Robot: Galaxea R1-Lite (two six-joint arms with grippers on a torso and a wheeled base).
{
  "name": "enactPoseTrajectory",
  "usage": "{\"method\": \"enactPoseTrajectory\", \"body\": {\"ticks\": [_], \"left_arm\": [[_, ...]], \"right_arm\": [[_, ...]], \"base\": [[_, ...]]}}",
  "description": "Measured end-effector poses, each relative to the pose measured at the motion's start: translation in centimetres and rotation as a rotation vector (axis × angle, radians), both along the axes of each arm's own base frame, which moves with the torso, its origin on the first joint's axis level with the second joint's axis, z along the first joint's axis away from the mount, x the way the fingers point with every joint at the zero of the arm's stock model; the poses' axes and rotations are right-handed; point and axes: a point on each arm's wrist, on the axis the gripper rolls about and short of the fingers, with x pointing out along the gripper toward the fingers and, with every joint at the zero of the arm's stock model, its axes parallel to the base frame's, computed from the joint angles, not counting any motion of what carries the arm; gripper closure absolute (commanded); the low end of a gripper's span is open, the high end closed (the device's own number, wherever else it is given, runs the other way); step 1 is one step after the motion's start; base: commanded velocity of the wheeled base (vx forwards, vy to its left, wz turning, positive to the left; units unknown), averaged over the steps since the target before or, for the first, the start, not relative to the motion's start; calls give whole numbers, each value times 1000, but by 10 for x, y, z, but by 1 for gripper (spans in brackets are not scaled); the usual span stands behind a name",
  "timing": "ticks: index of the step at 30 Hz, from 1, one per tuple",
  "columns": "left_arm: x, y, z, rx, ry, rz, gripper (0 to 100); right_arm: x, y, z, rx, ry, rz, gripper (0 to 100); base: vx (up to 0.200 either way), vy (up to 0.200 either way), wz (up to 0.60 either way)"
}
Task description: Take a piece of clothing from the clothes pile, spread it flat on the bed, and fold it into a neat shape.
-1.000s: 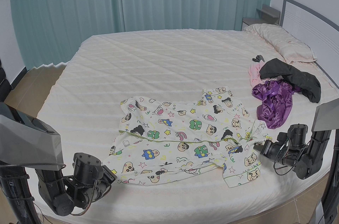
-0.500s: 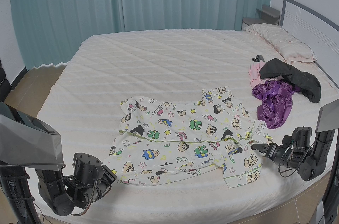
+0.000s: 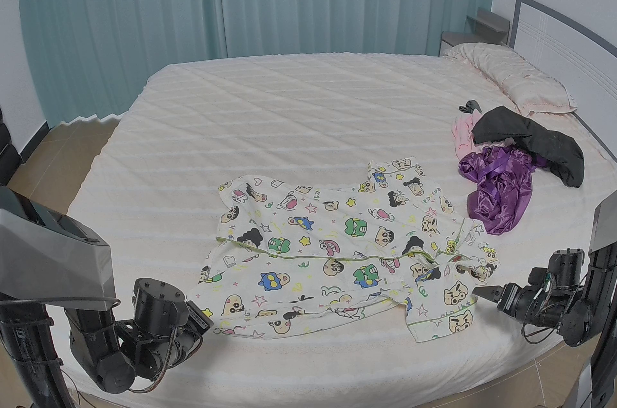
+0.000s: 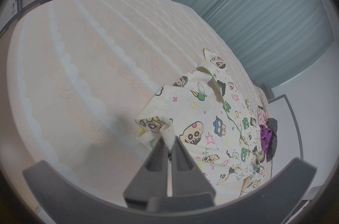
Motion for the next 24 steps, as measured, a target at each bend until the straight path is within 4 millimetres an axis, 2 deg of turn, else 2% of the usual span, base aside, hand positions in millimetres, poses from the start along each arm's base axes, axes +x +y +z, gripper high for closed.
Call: {"method": "enactPoseTrajectory", "body": {"ticks": [7,18,24], "left_arm": [[0,0,0,0,0,0,100],[0,0,0,-1,0,-1,100],[0,0,0,-1,1,-1,100]], "right_arm": [[-5,5,-1,-35,-17,61,0],[-6,36,-7,-26,1,217,0],[-3,39,-12,-26,8,229,0]], "base": [[0,0,0],[0,0,0],[0,0,0]]}}
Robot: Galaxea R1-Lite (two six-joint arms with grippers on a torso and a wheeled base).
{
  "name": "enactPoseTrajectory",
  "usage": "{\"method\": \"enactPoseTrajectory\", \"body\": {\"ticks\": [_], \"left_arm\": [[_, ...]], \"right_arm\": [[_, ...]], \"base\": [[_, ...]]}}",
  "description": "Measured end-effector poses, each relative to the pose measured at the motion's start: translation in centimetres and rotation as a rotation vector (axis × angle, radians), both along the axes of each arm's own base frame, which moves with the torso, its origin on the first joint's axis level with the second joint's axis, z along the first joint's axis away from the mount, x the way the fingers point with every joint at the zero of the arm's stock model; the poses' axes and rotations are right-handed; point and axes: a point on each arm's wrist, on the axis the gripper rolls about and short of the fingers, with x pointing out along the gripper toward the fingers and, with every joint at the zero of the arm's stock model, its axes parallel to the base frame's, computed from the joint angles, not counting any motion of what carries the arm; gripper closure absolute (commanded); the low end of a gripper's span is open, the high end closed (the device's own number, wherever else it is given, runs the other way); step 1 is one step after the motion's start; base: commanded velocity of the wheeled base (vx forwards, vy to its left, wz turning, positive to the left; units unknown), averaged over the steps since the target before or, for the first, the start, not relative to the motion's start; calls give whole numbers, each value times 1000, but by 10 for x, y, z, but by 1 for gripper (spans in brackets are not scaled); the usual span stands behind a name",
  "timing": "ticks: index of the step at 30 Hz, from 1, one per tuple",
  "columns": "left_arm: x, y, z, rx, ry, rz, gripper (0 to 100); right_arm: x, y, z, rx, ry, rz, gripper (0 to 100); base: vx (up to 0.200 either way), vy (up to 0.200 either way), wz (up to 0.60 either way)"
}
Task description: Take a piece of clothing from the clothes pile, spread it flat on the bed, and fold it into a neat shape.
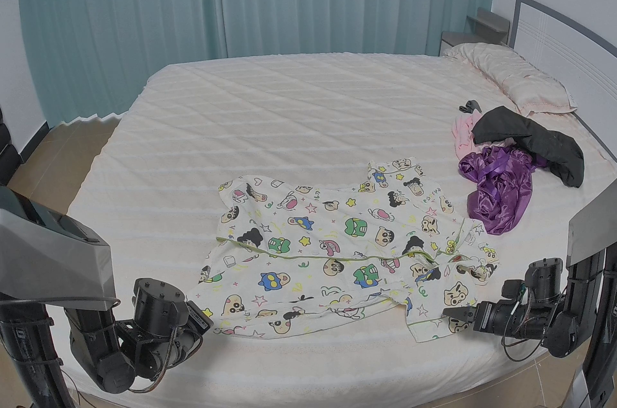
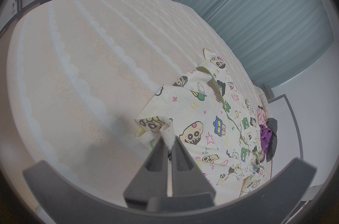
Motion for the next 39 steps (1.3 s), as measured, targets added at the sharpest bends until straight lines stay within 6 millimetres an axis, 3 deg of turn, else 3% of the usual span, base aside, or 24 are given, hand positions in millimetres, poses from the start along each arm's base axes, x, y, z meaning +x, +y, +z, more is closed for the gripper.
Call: {"method": "enactPoseTrajectory", "body": {"ticks": [9,10,28,39], "left_arm": [[0,0,0,0,-1,0,100],[0,0,0,0,-1,0,100],[-4,2,2,18,-7,10,100],[-25,2,9,105,-13,-35,100]], "right_arm": [[8,1,-1,1,-26,-1,0],[9,1,-1,0,-27,-2,100],[-7,-7,8,-9,15,-36,100],[-36,-13,24,-62,176,-17,100]], "base": [[0,0,0],[0,0,0],[0,0,0],[0,0,0]]}}
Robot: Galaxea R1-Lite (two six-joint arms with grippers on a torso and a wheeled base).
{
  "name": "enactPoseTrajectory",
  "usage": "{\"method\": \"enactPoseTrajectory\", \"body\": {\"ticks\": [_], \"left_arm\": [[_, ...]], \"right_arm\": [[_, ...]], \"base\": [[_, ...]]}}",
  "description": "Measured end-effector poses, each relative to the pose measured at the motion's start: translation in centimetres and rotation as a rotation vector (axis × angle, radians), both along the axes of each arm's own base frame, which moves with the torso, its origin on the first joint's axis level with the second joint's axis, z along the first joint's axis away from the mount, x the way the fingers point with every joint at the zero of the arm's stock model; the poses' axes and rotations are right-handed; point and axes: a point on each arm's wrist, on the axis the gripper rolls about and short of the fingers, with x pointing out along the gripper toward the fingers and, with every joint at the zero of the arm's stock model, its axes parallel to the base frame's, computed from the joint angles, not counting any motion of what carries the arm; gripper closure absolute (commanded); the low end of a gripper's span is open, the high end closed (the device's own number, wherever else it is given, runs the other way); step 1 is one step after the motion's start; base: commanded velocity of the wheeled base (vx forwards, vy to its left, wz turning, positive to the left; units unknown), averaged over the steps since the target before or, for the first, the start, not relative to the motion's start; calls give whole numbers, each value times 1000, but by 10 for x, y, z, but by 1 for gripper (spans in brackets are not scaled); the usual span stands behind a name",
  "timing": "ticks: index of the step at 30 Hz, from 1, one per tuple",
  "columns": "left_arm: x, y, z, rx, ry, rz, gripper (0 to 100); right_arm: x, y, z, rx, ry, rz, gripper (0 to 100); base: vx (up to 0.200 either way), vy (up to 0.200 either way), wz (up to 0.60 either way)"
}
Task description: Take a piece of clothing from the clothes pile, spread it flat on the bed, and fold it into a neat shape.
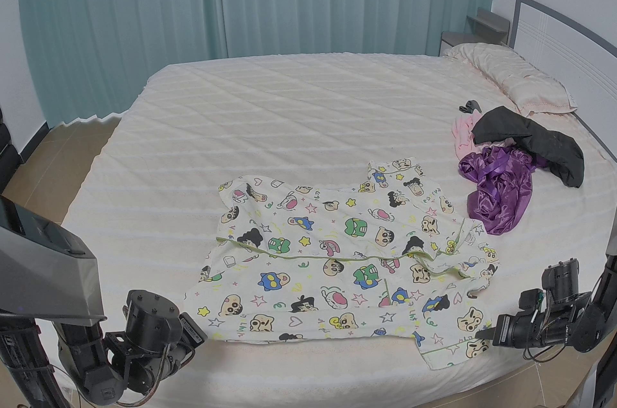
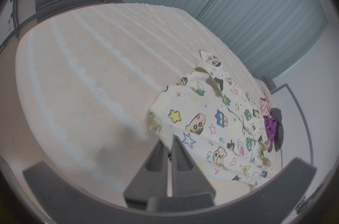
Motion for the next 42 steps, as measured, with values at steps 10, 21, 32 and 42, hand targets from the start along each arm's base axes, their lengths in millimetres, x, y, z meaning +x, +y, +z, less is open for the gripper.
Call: {"method": "enactPoseTrajectory", "body": {"ticks": [10,21,32,42], "left_arm": [[-24,-7,-4,111,62,-78,100],[-43,-11,-13,209,179,-151,100],[-55,-14,-18,259,247,-197,100],[-59,-16,-21,280,268,-220,0]], "right_arm": [[-21,-3,12,-103,47,31,100],[-36,-4,19,-131,94,51,100],[-45,-5,17,-149,162,71,100],[-49,-6,15,-164,202,98,0]], "base": [[0,0,0],[0,0,0],[0,0,0],[0,0,0]]}}
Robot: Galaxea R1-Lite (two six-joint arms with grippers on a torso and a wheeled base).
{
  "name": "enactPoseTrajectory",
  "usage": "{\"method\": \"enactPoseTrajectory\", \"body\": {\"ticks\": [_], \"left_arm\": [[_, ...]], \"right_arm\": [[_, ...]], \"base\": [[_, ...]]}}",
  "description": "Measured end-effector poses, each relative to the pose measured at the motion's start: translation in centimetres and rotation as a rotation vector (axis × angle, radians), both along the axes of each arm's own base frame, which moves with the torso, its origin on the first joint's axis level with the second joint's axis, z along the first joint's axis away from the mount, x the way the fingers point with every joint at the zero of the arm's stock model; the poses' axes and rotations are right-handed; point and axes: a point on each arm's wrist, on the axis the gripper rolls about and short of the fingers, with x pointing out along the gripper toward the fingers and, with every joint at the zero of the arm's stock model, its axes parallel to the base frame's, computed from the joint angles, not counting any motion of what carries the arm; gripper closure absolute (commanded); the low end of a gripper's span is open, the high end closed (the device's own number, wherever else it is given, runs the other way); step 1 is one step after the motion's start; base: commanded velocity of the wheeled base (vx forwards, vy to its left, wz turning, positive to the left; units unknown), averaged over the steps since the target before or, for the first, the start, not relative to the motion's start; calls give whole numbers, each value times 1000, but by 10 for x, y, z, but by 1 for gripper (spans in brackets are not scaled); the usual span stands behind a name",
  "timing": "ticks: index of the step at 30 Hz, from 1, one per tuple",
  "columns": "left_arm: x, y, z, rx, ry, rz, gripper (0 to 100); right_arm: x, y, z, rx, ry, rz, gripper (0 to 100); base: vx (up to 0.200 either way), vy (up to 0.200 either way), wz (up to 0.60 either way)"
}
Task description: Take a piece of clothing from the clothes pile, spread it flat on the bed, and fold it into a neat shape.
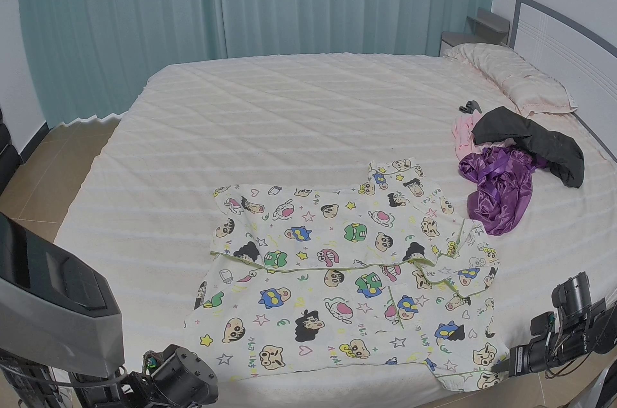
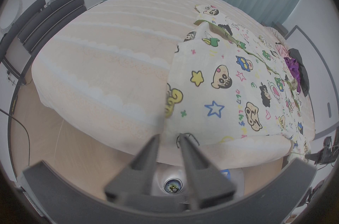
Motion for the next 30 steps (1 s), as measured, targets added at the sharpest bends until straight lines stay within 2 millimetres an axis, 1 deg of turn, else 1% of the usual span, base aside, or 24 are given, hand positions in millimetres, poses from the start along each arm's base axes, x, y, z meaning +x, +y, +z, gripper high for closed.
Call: {"method": "enactPoseTrajectory", "body": {"ticks": [5,9,13,17,20,25,30], "left_arm": [[0,-1,0,-2,-8,13,0],[2,1,3,16,-48,43,0],[7,7,13,18,-103,66,0],[15,18,29,10,-166,71,0],[26,29,42,-31,-199,71,0],[51,45,61,-196,-220,5,0],[91,57,80,-298,-291,-29,0]], "right_arm": [[0,0,1,4,-4,-3,0],[0,-2,5,10,-34,-13,0],[-1,-3,10,16,-74,-27,0],[-1,-6,13,27,-101,-45,0],[1,-8,16,46,-122,-55,0],[7,-11,20,84,-147,-59,0],[13,-12,22,111,-164,-56,0]], "base": [[0,0,0],[0,0,0],[0,0,0],[0,0,0],[0,0,0],[0,0,0],[0,0,0]]}}
